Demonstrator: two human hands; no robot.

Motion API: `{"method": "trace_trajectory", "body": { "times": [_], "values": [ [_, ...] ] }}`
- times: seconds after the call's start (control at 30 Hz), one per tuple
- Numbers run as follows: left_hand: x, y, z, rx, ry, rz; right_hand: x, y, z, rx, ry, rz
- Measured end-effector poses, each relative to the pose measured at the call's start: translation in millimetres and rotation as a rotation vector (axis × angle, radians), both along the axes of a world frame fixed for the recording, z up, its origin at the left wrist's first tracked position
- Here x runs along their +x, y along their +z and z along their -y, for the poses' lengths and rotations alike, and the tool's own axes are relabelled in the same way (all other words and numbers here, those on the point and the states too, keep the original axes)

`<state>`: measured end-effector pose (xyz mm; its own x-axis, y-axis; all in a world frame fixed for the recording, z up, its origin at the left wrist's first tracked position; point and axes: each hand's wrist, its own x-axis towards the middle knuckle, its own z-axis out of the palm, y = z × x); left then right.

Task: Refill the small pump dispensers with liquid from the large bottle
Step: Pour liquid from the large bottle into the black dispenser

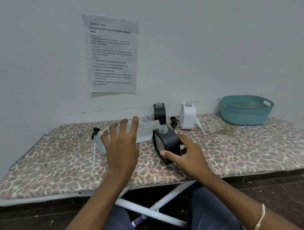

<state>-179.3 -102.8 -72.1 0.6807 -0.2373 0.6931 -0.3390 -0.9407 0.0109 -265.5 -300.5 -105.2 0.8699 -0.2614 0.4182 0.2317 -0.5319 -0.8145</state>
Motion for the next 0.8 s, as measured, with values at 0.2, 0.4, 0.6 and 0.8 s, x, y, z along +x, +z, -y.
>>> {"method": "trace_trajectory", "body": {
  "times": [0.2,0.4,0.6,0.8],
  "values": [
    [-0.6,1.5,-0.1,0.001,0.0,-0.012,-0.1,1.0,-0.3,-0.004,0.004,0.012],
    [-1.6,1.8,-0.7,0.006,0.002,-0.002,-0.7,1.3,-0.2,0.0,0.011,0.015],
    [-1.8,2.8,0.1,0.011,0.001,0.0,-1.6,2.6,0.0,-0.001,0.013,0.018],
    [-1.5,3.7,-0.2,0.01,0.002,0.008,-0.9,3.1,-0.3,-0.003,0.018,0.021]
  ]
}}
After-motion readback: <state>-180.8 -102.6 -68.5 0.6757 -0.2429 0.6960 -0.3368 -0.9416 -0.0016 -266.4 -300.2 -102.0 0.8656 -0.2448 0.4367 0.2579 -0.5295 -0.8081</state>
